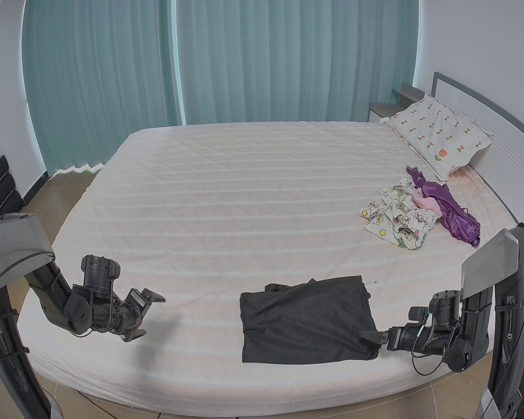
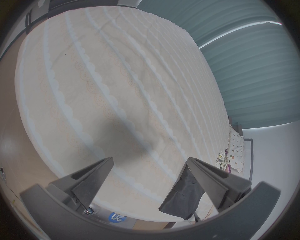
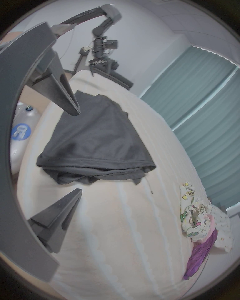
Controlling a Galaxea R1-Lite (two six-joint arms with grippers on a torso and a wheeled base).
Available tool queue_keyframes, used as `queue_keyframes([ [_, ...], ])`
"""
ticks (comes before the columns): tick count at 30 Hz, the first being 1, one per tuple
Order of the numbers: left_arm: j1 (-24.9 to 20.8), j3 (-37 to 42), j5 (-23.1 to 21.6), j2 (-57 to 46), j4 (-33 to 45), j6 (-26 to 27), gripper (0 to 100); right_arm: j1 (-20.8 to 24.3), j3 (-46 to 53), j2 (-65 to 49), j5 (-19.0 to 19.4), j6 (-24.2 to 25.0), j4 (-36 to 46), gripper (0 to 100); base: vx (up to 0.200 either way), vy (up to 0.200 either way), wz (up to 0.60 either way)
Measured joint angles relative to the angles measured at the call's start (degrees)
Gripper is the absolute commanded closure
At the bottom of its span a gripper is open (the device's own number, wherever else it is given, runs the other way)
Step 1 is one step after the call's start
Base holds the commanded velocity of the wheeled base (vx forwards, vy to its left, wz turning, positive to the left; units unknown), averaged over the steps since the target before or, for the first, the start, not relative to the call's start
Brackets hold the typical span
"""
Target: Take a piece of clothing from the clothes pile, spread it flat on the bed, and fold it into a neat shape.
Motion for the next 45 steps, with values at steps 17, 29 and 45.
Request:
queue_keyframes([
  [17,-0.02,0.79,1.65,0.80,-3.86,-0.04,0,-2.78,-24.86,2.84,0.22,15.66,8.18,0,0.106,0.000,0.00],
  [29,-0.88,0.90,3.83,1.93,-4.63,0.00,0,-0.30,-35.33,7.58,-0.99,16.02,15.47,100,0.000,0.000,0.00],
  [45,-0.99,0.96,3.88,2.12,-4.63,0.00,0,-0.77,-36.05,8.62,-4.45,18.86,14.86,100,0.000,0.000,0.00],
])
